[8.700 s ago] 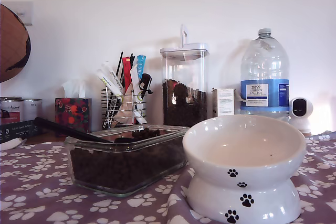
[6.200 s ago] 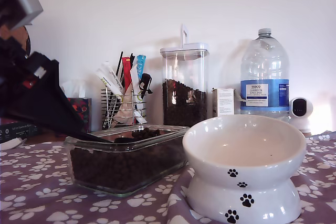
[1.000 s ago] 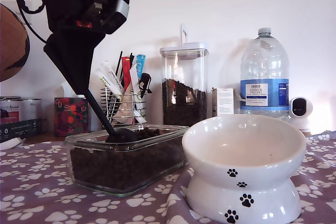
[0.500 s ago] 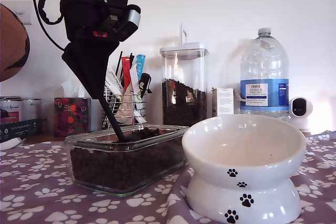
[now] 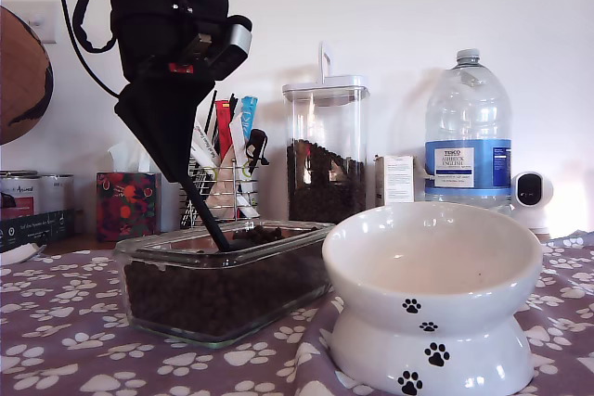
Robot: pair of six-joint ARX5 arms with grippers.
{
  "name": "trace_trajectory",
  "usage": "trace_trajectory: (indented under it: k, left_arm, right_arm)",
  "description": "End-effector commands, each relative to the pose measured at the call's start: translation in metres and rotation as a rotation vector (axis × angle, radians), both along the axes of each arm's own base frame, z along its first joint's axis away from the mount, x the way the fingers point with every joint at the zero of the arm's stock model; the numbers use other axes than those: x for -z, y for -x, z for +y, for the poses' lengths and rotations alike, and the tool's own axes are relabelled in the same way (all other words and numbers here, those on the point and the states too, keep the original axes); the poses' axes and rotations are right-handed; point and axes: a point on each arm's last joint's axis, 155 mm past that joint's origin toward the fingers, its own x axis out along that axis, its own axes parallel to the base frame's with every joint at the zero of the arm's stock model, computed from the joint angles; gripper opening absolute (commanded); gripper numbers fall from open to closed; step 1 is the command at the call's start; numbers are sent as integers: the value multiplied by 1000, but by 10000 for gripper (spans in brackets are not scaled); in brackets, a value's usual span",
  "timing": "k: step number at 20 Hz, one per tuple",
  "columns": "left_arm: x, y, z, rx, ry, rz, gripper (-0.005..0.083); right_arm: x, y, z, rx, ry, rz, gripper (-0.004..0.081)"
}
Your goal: Measure one spoon of cat food and pour it into the food bowl
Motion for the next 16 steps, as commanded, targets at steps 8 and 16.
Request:
trace_trajectory:
  k: [8,16]
  left_arm:
    - [16,-26,-5,2,-10,-79,-21]
    - [19,-26,-8,-2,-6,-73,-21]
  right_arm:
    - [-1,-1,1,-6,2,-6,-11]
    - [-1,-1,1,-6,1,-6,-11]
